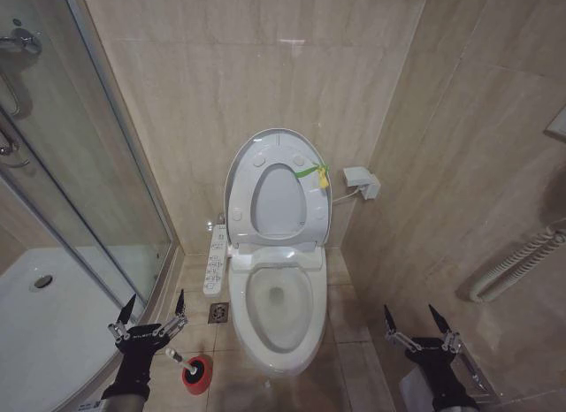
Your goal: Open the toilet lid, clean the toilet bowl with a toilet brush, close the toilet lid, and flush.
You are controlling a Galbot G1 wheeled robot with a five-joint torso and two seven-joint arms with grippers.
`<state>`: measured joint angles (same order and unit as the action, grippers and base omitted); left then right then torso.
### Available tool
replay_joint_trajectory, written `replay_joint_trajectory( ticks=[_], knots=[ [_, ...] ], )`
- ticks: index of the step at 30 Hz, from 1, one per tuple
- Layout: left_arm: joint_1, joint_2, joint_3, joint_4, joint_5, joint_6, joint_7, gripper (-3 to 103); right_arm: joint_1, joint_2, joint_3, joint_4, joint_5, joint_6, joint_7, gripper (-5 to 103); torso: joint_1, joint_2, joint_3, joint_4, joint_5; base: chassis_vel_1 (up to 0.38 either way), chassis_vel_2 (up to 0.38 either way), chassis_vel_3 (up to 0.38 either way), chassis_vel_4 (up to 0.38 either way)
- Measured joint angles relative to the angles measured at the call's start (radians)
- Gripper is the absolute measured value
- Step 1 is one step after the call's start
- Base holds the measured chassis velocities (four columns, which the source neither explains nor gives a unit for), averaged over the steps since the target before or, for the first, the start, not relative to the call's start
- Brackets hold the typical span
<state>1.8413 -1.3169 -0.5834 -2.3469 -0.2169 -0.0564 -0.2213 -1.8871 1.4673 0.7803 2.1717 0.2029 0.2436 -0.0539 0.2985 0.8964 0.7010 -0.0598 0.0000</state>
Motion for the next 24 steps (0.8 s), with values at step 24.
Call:
replay_joint_trajectory(
  ticks=[24],
  knots=[
    [0.0,0.0,0.0,0.0,0.0,0.0,0.0,99,0.22,0.045,-0.086,-0.071,-0.081,-0.16,-0.003,100,0.0,0.0,0.0,0.0001,-0.0002,0.0,0.0,0.0,0.0]
  ],
)
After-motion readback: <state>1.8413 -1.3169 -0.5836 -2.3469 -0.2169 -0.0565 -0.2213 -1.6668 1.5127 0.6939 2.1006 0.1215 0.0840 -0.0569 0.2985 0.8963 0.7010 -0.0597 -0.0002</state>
